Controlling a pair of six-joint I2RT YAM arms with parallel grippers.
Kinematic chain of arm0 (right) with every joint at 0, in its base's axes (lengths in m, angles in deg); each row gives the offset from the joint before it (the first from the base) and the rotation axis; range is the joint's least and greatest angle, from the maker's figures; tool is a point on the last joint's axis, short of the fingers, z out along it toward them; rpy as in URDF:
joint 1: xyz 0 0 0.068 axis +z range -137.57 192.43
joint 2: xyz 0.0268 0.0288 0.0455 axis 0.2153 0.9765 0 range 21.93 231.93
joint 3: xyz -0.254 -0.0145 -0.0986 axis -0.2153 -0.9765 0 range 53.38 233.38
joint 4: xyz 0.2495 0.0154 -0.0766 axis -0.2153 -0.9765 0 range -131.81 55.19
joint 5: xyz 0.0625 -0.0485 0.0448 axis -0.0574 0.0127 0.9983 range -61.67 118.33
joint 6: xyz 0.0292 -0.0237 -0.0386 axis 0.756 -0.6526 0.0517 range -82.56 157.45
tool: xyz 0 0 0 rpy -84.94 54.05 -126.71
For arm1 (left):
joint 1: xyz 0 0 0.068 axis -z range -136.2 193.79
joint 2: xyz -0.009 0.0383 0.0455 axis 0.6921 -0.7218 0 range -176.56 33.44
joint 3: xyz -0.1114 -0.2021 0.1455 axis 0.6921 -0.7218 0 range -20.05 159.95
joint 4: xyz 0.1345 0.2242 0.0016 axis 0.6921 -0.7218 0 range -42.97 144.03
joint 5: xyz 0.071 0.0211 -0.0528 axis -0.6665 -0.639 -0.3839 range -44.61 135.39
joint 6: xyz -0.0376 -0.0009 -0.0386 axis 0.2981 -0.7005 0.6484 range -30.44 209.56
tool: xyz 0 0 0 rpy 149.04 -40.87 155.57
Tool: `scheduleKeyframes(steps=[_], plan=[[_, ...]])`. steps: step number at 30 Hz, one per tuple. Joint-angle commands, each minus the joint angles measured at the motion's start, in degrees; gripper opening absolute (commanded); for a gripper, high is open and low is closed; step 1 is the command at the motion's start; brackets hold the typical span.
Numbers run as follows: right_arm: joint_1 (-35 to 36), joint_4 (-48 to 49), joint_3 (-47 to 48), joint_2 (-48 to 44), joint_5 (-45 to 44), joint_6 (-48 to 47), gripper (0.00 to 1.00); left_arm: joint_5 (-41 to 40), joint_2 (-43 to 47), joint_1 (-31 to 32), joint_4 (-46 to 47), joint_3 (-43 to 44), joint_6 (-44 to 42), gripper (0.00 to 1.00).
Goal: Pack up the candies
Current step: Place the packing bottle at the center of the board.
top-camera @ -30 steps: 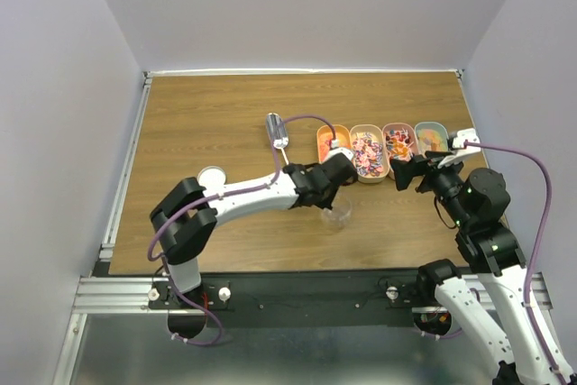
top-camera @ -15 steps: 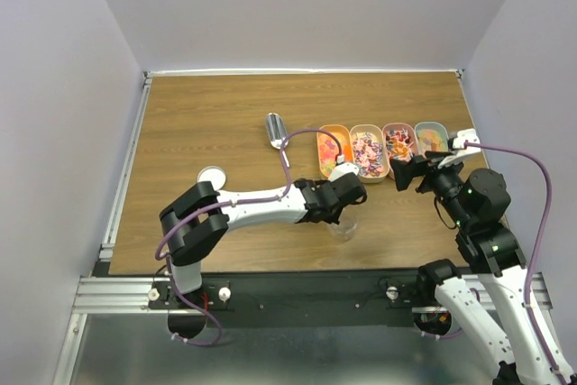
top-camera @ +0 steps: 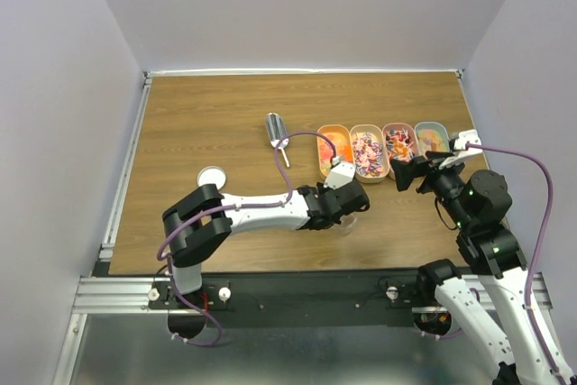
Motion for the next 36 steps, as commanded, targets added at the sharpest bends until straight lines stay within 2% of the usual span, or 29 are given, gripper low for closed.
scheduleKeyframes(steps=[1, 2, 7, 12, 20, 23, 25, 29, 31, 36], plan=[[0.5, -1.2, -0.3, -0.7, 1.0, 0.0, 1.0, -4.6, -2.2, 0.4, -3.0, 0.2, 1.7, 0.19], [0.5, -1.2, -0.3, -0.9, 1.0, 0.0, 1.0, -4.5, -2.1, 0.5, -3.0, 0.1, 1.9, 0.27], [0.5, -1.4, -0.3, -1.2, 0.9, 0.2, 1.0, -3.8, 0.5, 0.6, -3.7, 0.5, 2.3, 0.4], [0.6, -1.5, 0.1, -1.6, 1.6, 0.7, 1.0, -3.4, 4.9, 0.9, -6.5, 4.8, 2.6, 0.63], [1.0, -1.3, 1.3, -2.5, 3.1, 1.3, 1.0, -2.3, 12.8, -1.5, -9.7, 11.7, 1.5, 0.63], [1.3, -1.3, 1.2, -3.2, 3.3, 2.0, 1.0, -0.6, 16.1, -6.6, -9.0, 9.2, -0.2, 0.61], [1.4, -1.3, 1.2, -3.5, 3.9, 2.6, 1.0, 0.8, 18.3, -12.6, -7.9, 7.4, -1.8, 0.59], [1.5, -1.7, 1.3, -3.0, 5.3, 3.7, 1.0, 3.7, 20.2, -24.4, -3.2, 2.8, -10.6, 0.54], [1.5, -1.7, 1.8, -1.4, 6.9, 3.9, 1.0, 5.1, 18.4, -30.7, -1.4, 3.0, -13.8, 0.53], [1.5, -2.3, 3.6, 1.8, 7.5, 5.6, 1.0, 6.4, 7.8, -38.8, -0.1, 9.9, -22.1, 0.5]])
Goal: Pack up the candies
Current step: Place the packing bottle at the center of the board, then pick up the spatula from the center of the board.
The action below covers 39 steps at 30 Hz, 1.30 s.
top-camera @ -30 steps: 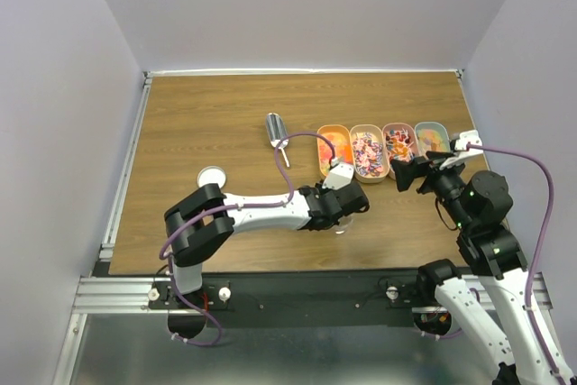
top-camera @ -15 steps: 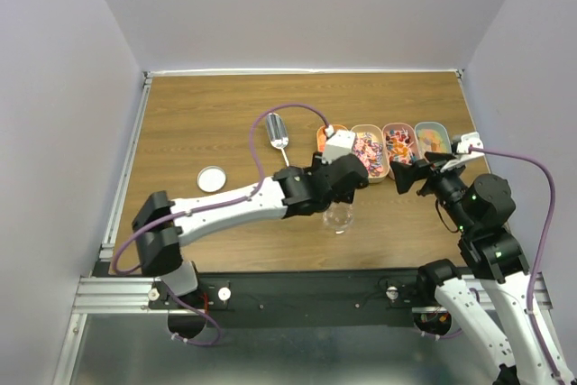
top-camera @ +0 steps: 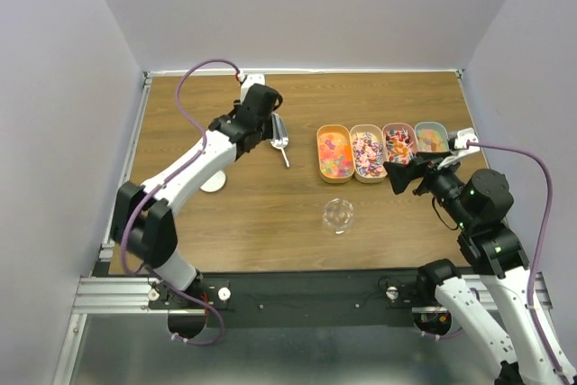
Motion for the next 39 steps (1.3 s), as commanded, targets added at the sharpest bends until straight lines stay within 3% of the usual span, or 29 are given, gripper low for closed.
scheduleKeyframes(steps=[1, 8, 13, 32, 38, 39], plan=[[0.4, -2.0, 2.7, 3.2, 2.8, 1.6, 1.0, 3.3, -9.5, -5.8, 3.5, 6.3, -10.1, 0.5], [0.3, -2.8, 2.9, 6.7, 3.2, 1.7, 1.0, 5.7, -20.6, -9.0, 3.9, 15.0, -12.0, 0.44], [0.4, -2.8, 2.5, 8.0, 3.3, 1.5, 1.0, 9.3, -21.1, -8.9, 6.3, 14.3, -10.2, 0.44], [0.4, -2.8, 0.5, 8.7, 2.7, -0.1, 1.0, 10.3, -31.3, -9.0, 6.9, 16.3, -8.2, 0.43], [0.4, -2.8, 0.3, 8.9, 2.5, -0.5, 1.0, 10.3, -31.7, -9.0, 7.4, 16.4, -8.2, 0.31], [0.4, -2.8, 0.2, 8.8, 2.5, -0.7, 1.0, 10.4, -31.9, -8.9, 7.4, 16.5, -8.0, 0.24]])
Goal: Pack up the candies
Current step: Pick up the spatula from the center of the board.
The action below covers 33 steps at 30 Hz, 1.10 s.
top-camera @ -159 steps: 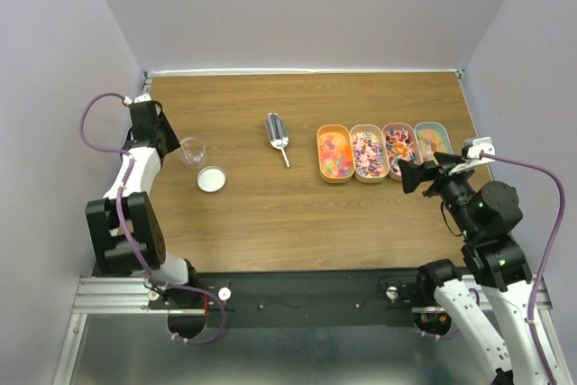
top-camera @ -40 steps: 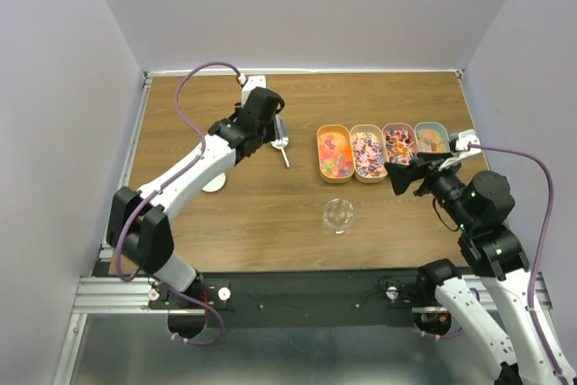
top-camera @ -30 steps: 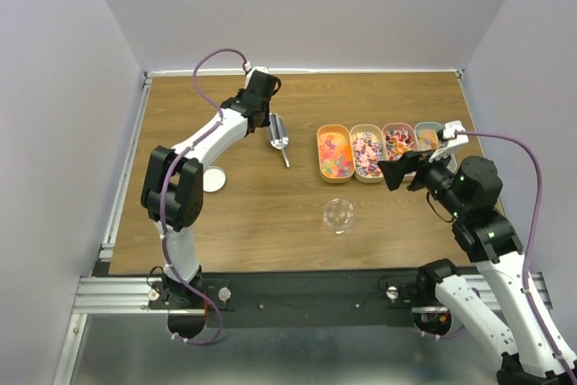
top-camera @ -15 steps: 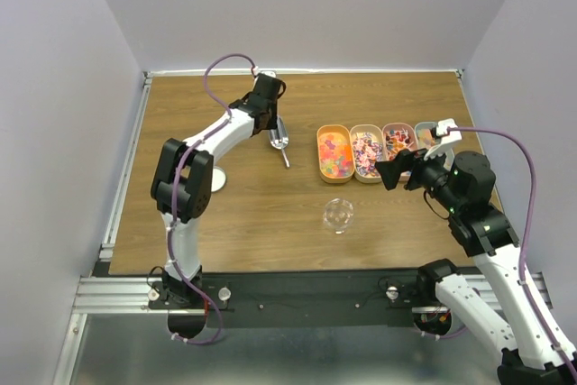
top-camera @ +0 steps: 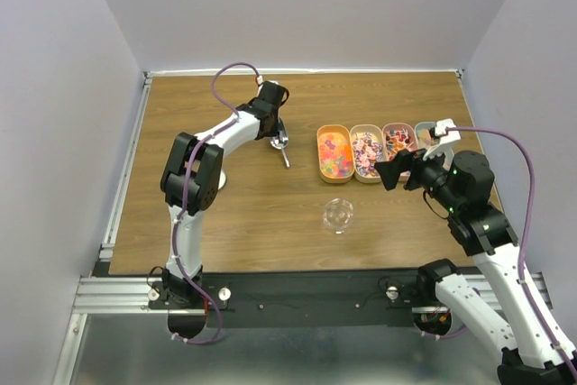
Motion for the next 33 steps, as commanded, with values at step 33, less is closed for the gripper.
scheduleKeyframes(steps=[33], plan=[[8.5, 2.5, 9.8, 30.0, 3.9, 6.2, 1.0, -7.4, 17.2, 15.2, -10.5, 1.3, 32.0, 0.0]])
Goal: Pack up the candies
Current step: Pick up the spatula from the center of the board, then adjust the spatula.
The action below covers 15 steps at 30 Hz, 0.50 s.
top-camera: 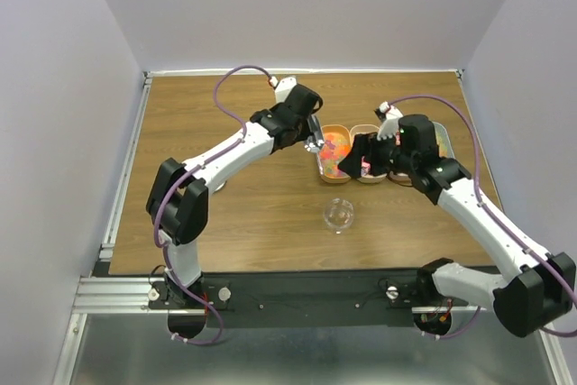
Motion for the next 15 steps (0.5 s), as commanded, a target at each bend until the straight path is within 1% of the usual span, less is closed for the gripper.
scheduleKeyframes(steps=[1, 4, 5, 6, 8, 11, 12, 14, 15], plan=[[6.7, 1.3, 3.8, 4.5, -8.2, 1.6, 1.0, -4.7, 2.7, 3.2, -3.6, 2.3, 8.3, 0.0], [9.2, 1.5, 5.3, 7.0, -11.8, 2.9, 1.0, -6.7, 3.4, 4.8, -4.2, 2.5, 10.3, 0.0], [9.6, 1.5, 5.5, 7.5, -13.7, 3.1, 0.97, -7.2, 3.5, 5.4, -4.5, 2.4, 10.8, 0.0], [10.0, 1.7, 6.0, 7.9, -14.3, 3.5, 0.92, -7.7, 3.7, 5.7, -4.6, 2.4, 11.3, 0.0], [10.6, 1.8, 6.6, 9.2, -15.2, 3.9, 0.84, -8.3, 3.9, 6.0, -5.3, 2.7, 12.1, 0.0], [11.9, 1.7, 7.4, 11.1, -16.0, 5.2, 0.77, -8.9, 3.7, 6.1, -6.5, 3.7, 12.7, 0.0], [12.4, 1.9, 7.5, 11.5, -16.4, 5.2, 0.73, -9.0, 3.5, 6.2, -6.8, 3.9, 12.8, 0.0], [13.8, 1.8, 7.9, 12.5, -18.5, 5.4, 0.7, -9.6, 3.5, 6.3, -7.5, 4.3, 13.2, 0.0], [14.3, 1.9, 8.1, 13.3, -19.3, 5.7, 0.65, -9.7, 3.5, 6.3, -7.6, 4.5, 13.4, 0.0]])
